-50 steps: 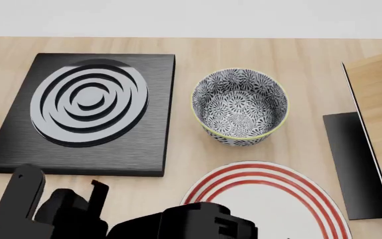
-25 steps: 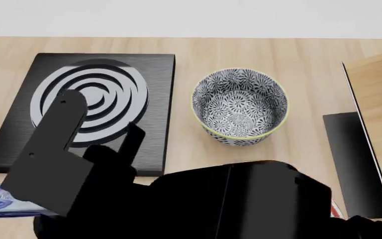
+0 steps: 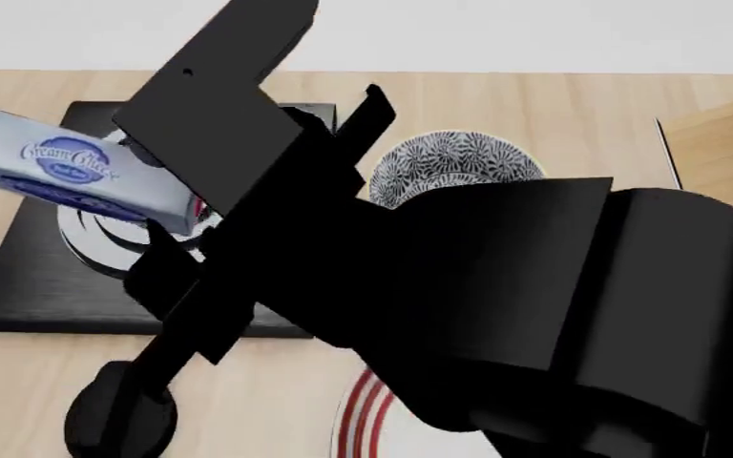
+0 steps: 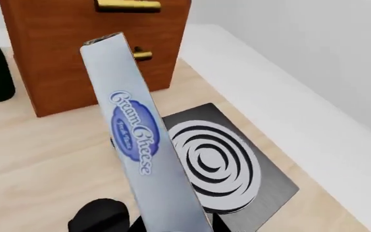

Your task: Pick up the cream cheese and put it in the bowl.

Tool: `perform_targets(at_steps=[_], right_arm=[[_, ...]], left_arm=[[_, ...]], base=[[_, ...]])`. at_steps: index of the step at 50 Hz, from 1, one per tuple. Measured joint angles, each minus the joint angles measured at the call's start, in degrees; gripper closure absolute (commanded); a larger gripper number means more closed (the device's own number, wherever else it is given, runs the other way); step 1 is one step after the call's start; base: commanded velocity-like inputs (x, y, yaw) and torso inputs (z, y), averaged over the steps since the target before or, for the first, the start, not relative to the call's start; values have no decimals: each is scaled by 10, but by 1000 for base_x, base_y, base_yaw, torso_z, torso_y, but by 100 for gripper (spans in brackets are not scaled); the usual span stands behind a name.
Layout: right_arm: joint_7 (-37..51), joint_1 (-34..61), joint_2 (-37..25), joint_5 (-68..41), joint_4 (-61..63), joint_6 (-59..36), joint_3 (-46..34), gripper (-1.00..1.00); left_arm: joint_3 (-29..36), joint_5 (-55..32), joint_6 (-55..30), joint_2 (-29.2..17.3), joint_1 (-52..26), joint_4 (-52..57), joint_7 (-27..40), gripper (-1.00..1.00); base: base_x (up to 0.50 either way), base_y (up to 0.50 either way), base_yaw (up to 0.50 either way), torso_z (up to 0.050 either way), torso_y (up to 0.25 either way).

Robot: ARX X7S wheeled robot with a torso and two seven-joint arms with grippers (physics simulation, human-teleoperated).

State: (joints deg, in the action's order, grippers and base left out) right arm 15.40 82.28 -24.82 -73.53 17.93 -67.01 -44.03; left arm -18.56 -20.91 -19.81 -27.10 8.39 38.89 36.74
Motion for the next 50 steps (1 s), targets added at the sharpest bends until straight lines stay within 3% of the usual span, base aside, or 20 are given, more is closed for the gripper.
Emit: perform_targets(at_steps=[50], right_arm=[[175,31,-46,-49,-184,20,139,100]], left_arm=[[-1,-4,-7,-4,2,4,6,-100]], base=[[0,0,0,0,0]])
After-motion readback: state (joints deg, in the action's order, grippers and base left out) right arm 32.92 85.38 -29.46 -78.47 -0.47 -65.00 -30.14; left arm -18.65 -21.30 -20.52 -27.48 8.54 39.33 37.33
